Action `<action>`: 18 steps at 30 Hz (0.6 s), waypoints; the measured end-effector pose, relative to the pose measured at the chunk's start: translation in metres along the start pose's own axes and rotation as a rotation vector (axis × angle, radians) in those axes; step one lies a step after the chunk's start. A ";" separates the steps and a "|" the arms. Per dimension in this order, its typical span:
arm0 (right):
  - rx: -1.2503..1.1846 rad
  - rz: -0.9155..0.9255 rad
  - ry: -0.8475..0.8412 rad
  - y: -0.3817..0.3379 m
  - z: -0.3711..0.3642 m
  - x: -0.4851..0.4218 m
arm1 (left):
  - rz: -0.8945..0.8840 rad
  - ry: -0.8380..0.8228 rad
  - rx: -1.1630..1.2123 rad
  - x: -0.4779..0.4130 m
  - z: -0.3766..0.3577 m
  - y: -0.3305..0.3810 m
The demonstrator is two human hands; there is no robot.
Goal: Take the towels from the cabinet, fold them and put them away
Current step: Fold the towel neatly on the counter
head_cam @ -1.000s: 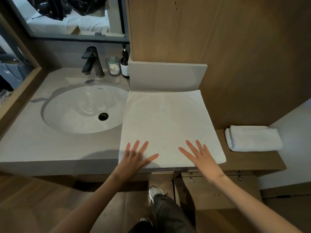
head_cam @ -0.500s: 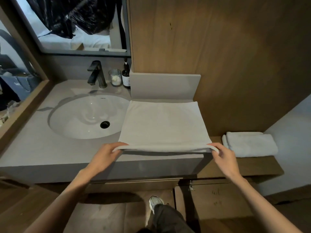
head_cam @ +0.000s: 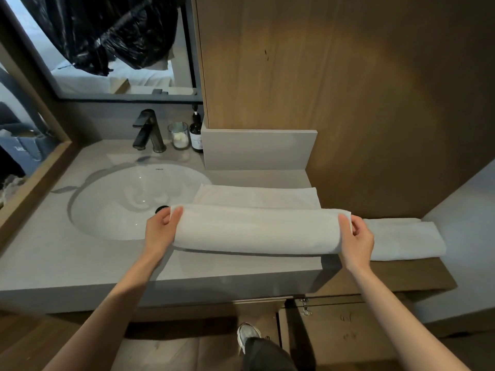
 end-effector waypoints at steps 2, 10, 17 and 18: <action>0.015 0.005 0.013 -0.006 -0.010 -0.014 | -0.026 0.012 -0.028 -0.017 -0.010 0.005; 0.087 -0.021 -0.090 -0.011 -0.068 -0.084 | 0.048 -0.013 -0.234 -0.096 -0.048 -0.031; 0.389 -0.012 -0.074 0.014 -0.099 -0.126 | 0.140 -0.144 -0.386 -0.118 -0.082 -0.068; 0.425 -0.013 -0.074 0.019 -0.103 -0.130 | 0.145 -0.151 -0.403 -0.120 -0.084 -0.072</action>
Point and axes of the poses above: each hand's wrist, its own x-axis away from the middle knuckle, its own z-axis out of the back of the hand, y = z × x, the point moved 10 cm from there along -x, towards the middle knuckle, and after that the axes turned 11 degrees about -z, right-handed, at the moved point
